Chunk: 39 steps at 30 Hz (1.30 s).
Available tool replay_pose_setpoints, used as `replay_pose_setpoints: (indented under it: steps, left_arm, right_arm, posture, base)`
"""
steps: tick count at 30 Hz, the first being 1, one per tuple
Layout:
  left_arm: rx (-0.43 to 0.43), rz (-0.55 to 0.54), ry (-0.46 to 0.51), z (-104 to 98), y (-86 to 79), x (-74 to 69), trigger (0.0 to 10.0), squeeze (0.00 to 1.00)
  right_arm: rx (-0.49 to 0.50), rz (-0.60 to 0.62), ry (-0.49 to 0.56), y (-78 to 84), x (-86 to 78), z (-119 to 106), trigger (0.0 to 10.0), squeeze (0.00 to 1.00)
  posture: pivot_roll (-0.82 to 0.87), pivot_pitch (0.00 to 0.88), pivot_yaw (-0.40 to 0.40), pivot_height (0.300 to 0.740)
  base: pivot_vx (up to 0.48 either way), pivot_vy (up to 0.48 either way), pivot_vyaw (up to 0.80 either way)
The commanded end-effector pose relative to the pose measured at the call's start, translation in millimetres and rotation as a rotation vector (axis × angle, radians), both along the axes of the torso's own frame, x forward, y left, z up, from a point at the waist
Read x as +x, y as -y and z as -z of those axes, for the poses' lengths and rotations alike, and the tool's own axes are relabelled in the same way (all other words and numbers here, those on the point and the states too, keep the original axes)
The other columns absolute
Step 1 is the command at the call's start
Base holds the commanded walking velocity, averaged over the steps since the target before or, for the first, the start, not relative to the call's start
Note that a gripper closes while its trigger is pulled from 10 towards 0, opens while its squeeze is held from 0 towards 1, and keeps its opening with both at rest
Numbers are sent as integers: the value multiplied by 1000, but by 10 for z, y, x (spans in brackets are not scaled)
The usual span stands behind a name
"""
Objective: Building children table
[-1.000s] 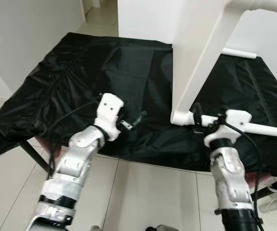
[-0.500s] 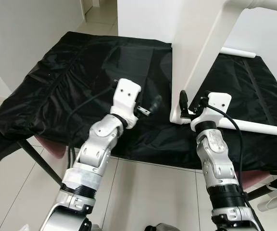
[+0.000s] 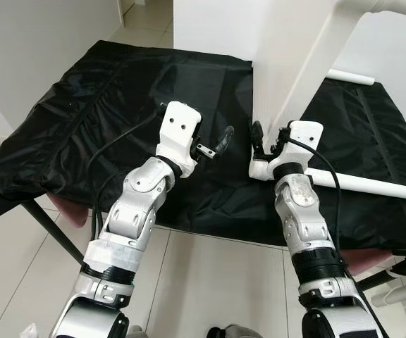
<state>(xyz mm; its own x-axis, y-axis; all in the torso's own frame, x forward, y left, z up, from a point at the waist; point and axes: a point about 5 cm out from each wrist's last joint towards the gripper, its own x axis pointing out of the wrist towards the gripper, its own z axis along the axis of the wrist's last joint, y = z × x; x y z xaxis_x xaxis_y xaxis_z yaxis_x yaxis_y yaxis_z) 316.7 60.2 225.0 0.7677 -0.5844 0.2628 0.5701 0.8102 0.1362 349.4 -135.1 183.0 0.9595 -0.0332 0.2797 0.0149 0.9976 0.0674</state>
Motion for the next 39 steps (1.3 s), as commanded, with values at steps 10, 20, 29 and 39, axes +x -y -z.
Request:
replay_pose_setpoints:
  steps: [10,20,29,39]
  left_arm:
    - [26,76,-9,23,75,-91,10000,0]
    - [37,56,-16,33,36,-100,10000,0]
    - [42,43,-24,18,-11,-113,10000,0]
    - [85,33,5,-28,-257,-82,10000,0]
  right_arm:
    - [6,130,19,-20,206,-124,10000,0]
    - [43,138,13,-44,332,-215,10000,0]
    - [98,83,-26,7,473,-275,3020,0]
    - [112,50,-27,-49,522,-335,0,0]
  posture:
    - [97,36,-103,740]
    - [111,46,-111,740]
    - [123,62,-103,740]
    - [127,69,-110,740]
  base:
    - [0,0,0]
    - [0,0,0]
    - [0,0,0]
    - [0,0,0]
